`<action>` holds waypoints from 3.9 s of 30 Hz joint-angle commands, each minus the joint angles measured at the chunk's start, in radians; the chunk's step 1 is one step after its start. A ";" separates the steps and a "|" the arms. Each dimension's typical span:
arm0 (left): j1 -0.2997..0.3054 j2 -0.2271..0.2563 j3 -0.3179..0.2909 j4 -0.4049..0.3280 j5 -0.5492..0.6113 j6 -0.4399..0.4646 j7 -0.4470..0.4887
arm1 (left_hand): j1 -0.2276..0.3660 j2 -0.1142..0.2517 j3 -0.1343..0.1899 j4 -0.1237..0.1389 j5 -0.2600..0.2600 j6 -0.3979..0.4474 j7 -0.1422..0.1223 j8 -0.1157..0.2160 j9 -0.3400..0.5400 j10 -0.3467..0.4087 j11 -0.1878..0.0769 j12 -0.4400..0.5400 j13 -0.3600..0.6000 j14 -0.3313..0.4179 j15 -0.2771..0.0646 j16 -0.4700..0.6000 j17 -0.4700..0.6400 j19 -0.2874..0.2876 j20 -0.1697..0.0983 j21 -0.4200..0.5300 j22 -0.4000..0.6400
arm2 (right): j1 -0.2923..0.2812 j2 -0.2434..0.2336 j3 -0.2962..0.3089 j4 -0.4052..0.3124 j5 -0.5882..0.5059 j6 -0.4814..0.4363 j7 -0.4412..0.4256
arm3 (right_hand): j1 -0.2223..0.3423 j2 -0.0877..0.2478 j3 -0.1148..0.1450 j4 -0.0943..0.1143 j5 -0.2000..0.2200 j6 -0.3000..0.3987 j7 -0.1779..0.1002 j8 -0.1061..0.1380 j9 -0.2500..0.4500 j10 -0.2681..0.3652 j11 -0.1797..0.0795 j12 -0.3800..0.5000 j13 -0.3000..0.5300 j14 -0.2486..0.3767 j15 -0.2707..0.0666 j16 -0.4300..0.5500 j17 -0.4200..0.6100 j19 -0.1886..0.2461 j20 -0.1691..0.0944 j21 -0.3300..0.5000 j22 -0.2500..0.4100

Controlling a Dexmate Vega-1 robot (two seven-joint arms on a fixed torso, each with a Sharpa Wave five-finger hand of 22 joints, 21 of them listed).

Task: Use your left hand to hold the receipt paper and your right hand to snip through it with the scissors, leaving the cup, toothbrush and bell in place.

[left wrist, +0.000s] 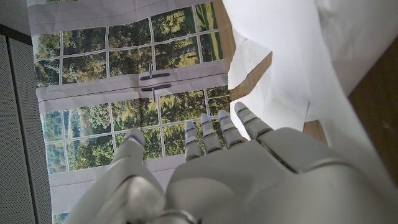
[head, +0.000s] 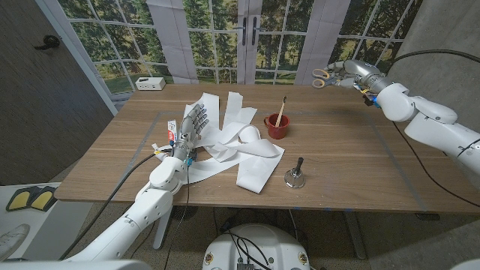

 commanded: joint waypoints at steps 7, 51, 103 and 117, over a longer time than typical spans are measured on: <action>0.008 0.016 0.007 -0.040 -0.016 0.054 0.003 | -0.002 0.003 -0.001 0.001 0.004 0.013 0.001 0.007 0.003 0.010 0.002 0.002 0.003 0.010 -0.064 0.005 0.002 0.011 0.002 0.000 0.003 | -0.187 0.014 0.132 -0.109 0.057 0.094 -0.150 | 0.000 0.010 0.012 0.006 0.007 0.009 0.005 -0.005 0.004 0.091 -0.091 0.004 0.057 0.081 -0.234 -0.008 0.148 -0.002 -0.047 0.013 0.000; 0.057 0.024 -0.014 -0.159 -0.022 0.042 0.039 | 0.008 0.017 0.008 -0.003 0.002 0.053 0.004 0.014 0.005 0.050 -0.010 0.013 0.007 0.039 -0.062 0.009 0.003 0.020 0.022 0.002 0.004 | -0.329 0.099 0.253 -0.191 -0.034 0.260 -0.229 | 0.000 0.008 0.016 0.004 0.008 0.001 -0.007 -0.016 0.000 0.079 -0.091 0.005 0.066 0.081 -0.235 -0.033 0.175 -0.022 -0.054 0.039 -0.006; 0.129 0.110 -0.055 -0.310 -0.050 0.040 -0.023 | -0.029 0.026 0.012 0.017 -0.001 0.106 -0.004 0.020 0.011 0.168 -0.032 0.054 0.039 0.183 -0.023 0.042 0.021 0.022 0.195 0.014 0.021 | -0.369 0.233 0.243 -0.228 -0.324 0.377 -0.451 | -0.001 0.006 0.019 0.002 0.008 0.007 -0.009 -0.017 0.000 0.081 -0.093 0.001 0.061 0.090 -0.235 -0.056 0.202 -0.030 -0.057 0.071 -0.013; 0.129 0.135 -0.064 -0.324 -0.168 0.068 -0.138 | -0.059 0.025 0.011 0.027 0.000 0.170 -0.019 0.039 0.016 0.252 -0.053 0.097 0.075 0.262 -0.052 0.069 0.036 0.027 0.198 0.023 0.028 | -0.358 0.247 0.224 -0.239 -0.394 0.387 -0.499 | -0.001 0.005 0.020 0.002 0.008 0.011 -0.012 -0.016 0.001 0.085 -0.093 0.001 0.060 0.091 -0.235 -0.064 0.209 -0.032 -0.061 0.080 -0.015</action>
